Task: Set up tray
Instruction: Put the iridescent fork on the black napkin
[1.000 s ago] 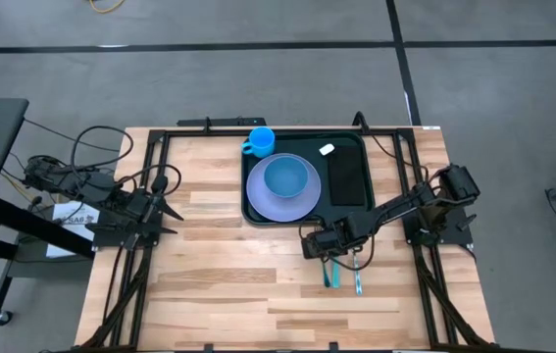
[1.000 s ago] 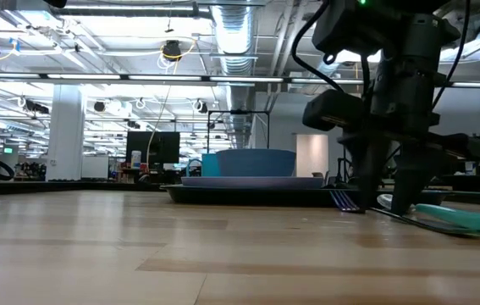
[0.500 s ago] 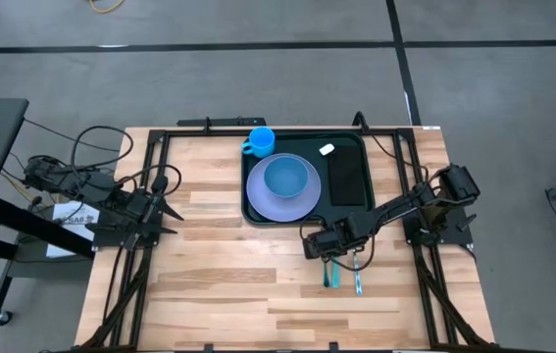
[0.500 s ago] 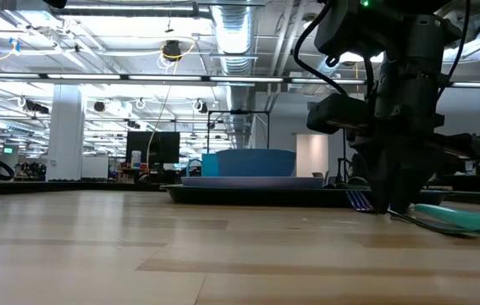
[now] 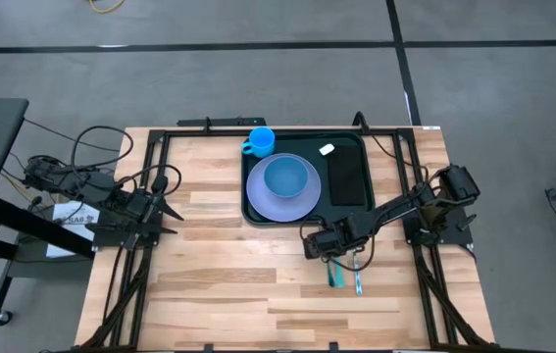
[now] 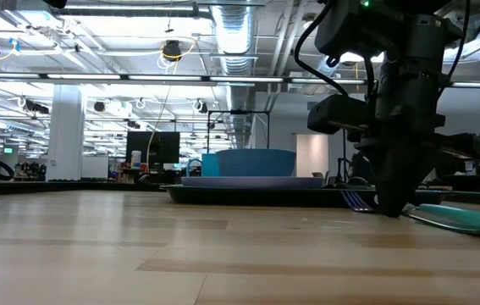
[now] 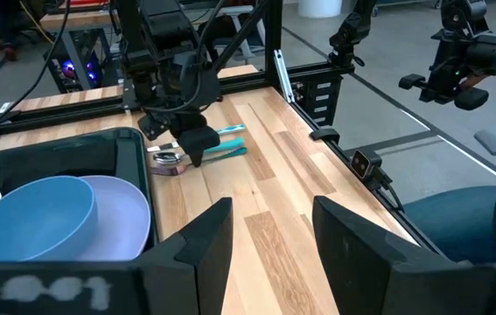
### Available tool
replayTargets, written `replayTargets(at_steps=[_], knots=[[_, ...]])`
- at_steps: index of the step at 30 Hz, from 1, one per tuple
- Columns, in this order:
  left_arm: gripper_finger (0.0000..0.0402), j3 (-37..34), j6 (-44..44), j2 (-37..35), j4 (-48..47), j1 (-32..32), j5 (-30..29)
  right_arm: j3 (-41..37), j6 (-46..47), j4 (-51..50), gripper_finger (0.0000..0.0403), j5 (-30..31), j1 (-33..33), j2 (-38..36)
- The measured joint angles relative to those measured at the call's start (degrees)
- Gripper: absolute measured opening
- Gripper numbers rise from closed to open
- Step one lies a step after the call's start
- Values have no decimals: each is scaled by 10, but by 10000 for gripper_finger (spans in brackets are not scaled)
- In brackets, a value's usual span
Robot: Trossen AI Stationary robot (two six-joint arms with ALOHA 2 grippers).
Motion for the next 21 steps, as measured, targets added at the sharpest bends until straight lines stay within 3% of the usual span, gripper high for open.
replayTargets(at_steps=[21], knots=[[148, 0, -1, 0, -10, 0, 0, 45, -20, 9, 6, 0, 0, 4]])
